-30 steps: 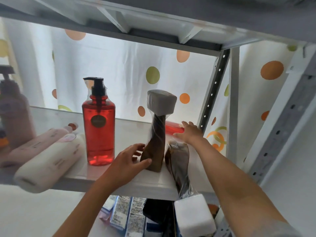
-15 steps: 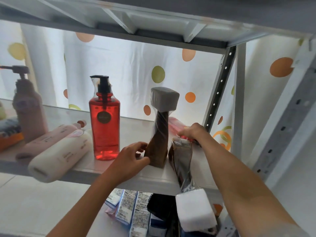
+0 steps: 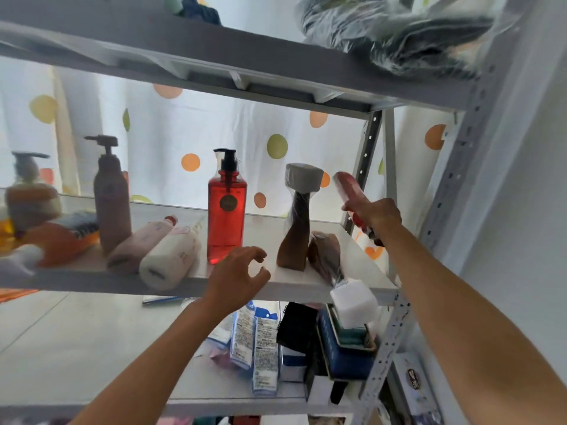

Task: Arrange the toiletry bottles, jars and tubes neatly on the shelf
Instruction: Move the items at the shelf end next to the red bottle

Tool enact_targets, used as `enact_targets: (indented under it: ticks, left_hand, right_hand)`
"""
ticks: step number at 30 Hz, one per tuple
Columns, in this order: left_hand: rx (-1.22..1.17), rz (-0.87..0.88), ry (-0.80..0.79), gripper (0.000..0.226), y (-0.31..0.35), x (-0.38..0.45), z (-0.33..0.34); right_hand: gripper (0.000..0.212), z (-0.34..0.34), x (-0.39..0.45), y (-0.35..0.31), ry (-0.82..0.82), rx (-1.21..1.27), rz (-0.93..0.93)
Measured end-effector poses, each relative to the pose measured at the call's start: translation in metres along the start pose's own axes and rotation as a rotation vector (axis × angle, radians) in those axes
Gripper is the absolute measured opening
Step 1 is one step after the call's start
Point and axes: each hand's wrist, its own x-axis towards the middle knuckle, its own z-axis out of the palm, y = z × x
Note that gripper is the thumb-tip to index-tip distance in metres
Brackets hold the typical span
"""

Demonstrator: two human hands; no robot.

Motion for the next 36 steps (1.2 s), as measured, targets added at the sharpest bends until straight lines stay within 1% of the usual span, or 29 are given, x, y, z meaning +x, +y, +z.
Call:
enact_targets:
  ticks: [3, 5, 6, 10, 12, 14, 17, 20, 23, 25, 28, 31, 33, 34, 36]
  left_hand:
    - [0.007, 0.025, 0.028, 0.027, 0.0, -0.008, -0.028]
    - [0.0, 0.021, 0.031, 0.028, -0.003, -0.012, -0.045]
    - [0.002, 0.017, 0.036, 0.027, -0.003, -0.014, -0.053]
    - [0.001, 0.04, 0.088, 0.04, -0.002, -0.016, -0.082]
    - [0.001, 0.038, 0.103, 0.033, 0.001, -0.017, -0.094]
    - [0.0, 0.032, 0.119, 0.022, 0.002, -0.018, -0.104]
    - [0.013, 0.045, 0.154, 0.021, 0.003, -0.023, -0.118]
    - [0.026, 0.026, 0.166, 0.017, 0.004, -0.033, -0.129]
    - [0.034, 0.014, 0.196, 0.018, 0.005, -0.043, -0.136]
    - [0.079, -0.01, 0.211, 0.018, 0.003, -0.05, -0.141]
    - [0.076, -0.031, 0.186, 0.022, -0.008, -0.056, -0.147]
    - [0.069, -0.069, 0.164, 0.03, -0.016, -0.06, -0.155]
    - [0.109, -0.091, 0.171, 0.027, -0.02, -0.062, -0.159]
    - [0.125, -0.102, 0.178, 0.025, -0.021, -0.063, -0.16]
    - [0.124, -0.13, 0.176, 0.024, -0.023, -0.063, -0.162]
  right_hand:
    - [0.075, -0.016, -0.03, -0.014, 0.041, 0.136, 0.014]
    - [0.08, -0.026, -0.051, -0.024, 0.076, 0.206, -0.019]
    - [0.08, -0.032, -0.061, -0.029, 0.087, 0.234, -0.036]
    - [0.062, -0.045, -0.101, -0.049, 0.084, 0.277, -0.111]
    - [0.058, -0.04, -0.119, -0.058, 0.07, 0.282, -0.14]
    - [0.065, -0.028, -0.136, -0.067, 0.038, 0.308, -0.162]
    - [0.072, -0.003, -0.155, -0.076, -0.012, 0.35, -0.187]
    - [0.072, 0.024, -0.171, -0.083, -0.047, 0.341, -0.202]
    - [0.082, 0.049, -0.177, -0.086, -0.105, 0.342, -0.182]
    - [0.082, 0.065, -0.179, -0.084, -0.103, 0.328, -0.166]
    - [0.071, 0.079, -0.177, -0.075, -0.047, 0.275, -0.183]
    - [0.057, 0.09, -0.174, -0.062, -0.05, 0.223, -0.147]
    - [0.054, 0.1, -0.175, -0.054, -0.068, 0.163, -0.117]
    - [0.056, 0.106, -0.176, -0.05, -0.084, 0.138, -0.11]
    - [0.075, 0.129, -0.158, -0.034, -0.105, 0.058, -0.125]
